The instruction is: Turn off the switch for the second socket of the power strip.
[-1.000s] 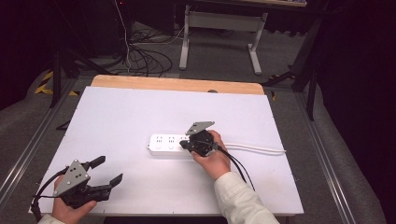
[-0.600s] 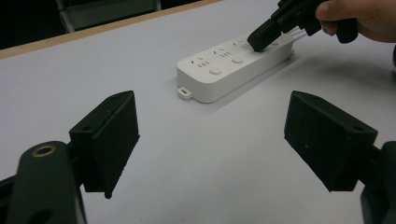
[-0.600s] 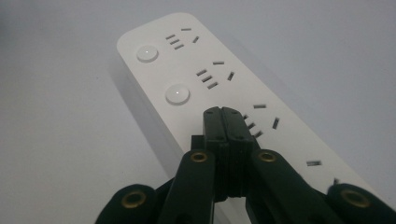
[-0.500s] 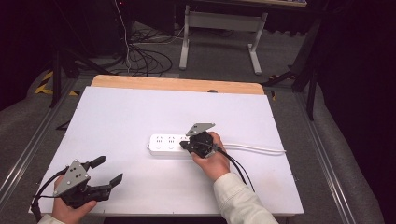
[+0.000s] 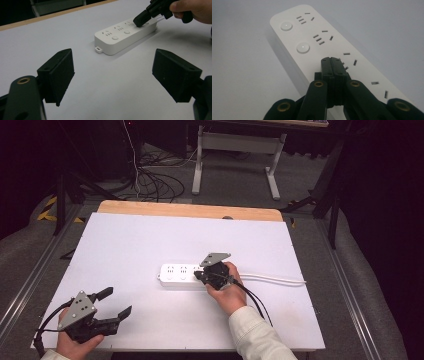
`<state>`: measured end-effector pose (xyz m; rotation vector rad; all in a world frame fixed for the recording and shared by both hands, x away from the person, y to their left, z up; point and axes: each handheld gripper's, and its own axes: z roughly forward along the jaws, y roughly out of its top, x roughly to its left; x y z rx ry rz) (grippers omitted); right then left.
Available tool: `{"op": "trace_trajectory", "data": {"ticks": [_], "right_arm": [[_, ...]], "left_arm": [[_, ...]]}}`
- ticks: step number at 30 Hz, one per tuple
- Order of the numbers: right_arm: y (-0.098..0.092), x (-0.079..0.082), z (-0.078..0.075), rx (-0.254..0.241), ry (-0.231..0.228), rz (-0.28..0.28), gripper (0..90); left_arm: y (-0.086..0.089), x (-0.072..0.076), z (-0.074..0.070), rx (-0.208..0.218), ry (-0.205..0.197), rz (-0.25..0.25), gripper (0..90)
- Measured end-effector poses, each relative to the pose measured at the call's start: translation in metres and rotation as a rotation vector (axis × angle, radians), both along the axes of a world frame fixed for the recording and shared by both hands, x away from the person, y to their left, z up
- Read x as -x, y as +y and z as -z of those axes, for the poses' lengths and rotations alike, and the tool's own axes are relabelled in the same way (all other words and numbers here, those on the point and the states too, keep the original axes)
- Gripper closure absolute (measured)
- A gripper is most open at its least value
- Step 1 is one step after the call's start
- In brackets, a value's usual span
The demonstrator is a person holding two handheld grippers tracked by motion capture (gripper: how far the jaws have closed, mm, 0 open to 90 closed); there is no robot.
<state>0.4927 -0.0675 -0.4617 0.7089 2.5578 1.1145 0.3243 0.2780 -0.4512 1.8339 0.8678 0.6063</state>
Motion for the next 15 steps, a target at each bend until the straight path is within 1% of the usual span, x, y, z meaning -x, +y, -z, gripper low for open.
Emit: {"op": "trace_trajectory", "data": {"ticks": [5,8,12,14,15], "right_arm": [[0.0,0.0004,0.001,-0.007,-0.005,0.001,90.0],[0.0016,0.0019,0.0005,0.007,-0.015,-0.002,90.0],[0.0009,0.0008,0.0005,0.005,-0.01,-0.004,90.0],[0.0018,0.0017,0.0011,0.002,-0.015,-0.002,90.0],[0.0028,0.0023,0.0007,0.011,-0.021,0.003,90.0]], "left_arm": [[-0.0005,0.0001,0.0001,0.002,0.001,-0.001,18.3],[-0.0009,0.0003,0.0001,0.002,0.0,-0.001,18.3],[-0.0012,0.0001,0.0003,-0.002,0.001,0.001,18.3],[-0.0013,-0.0001,0.0004,-0.002,0.002,0.0,18.3],[-0.0014,-0.0001,0.0004,-0.003,0.002,0.0,18.3]]}}
